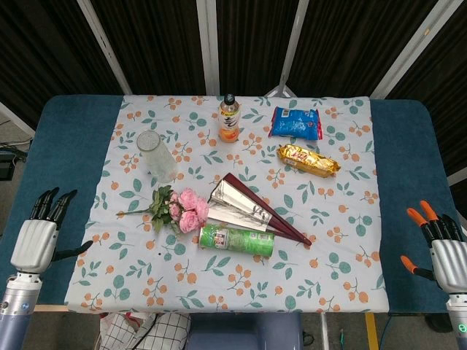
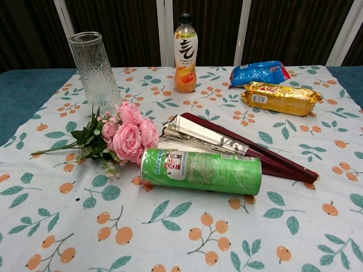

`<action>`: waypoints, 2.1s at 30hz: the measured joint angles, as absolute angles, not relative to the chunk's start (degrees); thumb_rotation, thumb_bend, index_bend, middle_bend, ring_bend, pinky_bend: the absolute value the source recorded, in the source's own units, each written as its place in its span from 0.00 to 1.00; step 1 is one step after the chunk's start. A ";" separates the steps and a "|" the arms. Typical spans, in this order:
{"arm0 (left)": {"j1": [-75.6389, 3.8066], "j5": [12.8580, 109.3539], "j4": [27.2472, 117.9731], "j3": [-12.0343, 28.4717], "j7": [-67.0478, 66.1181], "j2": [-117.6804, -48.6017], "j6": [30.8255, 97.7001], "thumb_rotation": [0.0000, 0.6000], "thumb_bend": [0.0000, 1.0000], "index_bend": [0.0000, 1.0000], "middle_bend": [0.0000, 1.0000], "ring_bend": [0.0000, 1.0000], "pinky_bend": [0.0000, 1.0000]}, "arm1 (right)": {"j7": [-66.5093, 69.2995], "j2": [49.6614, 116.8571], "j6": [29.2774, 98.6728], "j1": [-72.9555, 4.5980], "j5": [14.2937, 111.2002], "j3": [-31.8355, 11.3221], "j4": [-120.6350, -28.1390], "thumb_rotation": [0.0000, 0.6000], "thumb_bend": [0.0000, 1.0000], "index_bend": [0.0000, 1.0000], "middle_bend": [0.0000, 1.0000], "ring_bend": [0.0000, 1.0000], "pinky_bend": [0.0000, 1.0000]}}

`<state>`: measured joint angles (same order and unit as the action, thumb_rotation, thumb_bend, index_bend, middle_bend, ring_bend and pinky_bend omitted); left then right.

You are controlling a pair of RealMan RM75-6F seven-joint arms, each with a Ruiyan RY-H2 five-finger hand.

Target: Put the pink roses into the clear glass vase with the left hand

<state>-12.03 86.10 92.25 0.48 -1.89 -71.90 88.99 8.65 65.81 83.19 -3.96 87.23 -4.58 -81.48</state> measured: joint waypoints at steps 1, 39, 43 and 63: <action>-11.85 85.96 92.81 0.50 -1.98 -71.49 88.86 1.00 0.13 0.08 0.14 0.00 0.00 | 8.35 65.86 83.23 -3.92 86.95 -4.60 -81.66 1.00 0.24 0.16 0.04 0.11 0.08; -28.10 63.06 105.55 9.33 -31.28 -72.89 64.67 1.00 0.09 0.07 0.12 0.00 0.00 | 10.00 60.27 82.90 -0.74 82.09 -4.05 -87.38 1.00 0.24 0.15 0.04 0.11 0.08; -31.58 58.06 103.95 10.08 -35.90 -77.75 62.93 1.00 0.09 0.07 0.13 0.00 0.00 | 10.86 60.48 82.73 -0.83 81.49 -4.41 -86.42 1.00 0.24 0.15 0.04 0.11 0.08; -39.78 50.74 89.98 10.26 -46.92 -94.54 65.97 1.00 0.17 0.11 0.27 0.00 0.00 | 12.68 61.45 82.39 -1.35 80.92 -5.20 -84.30 1.00 0.24 0.15 0.04 0.11 0.08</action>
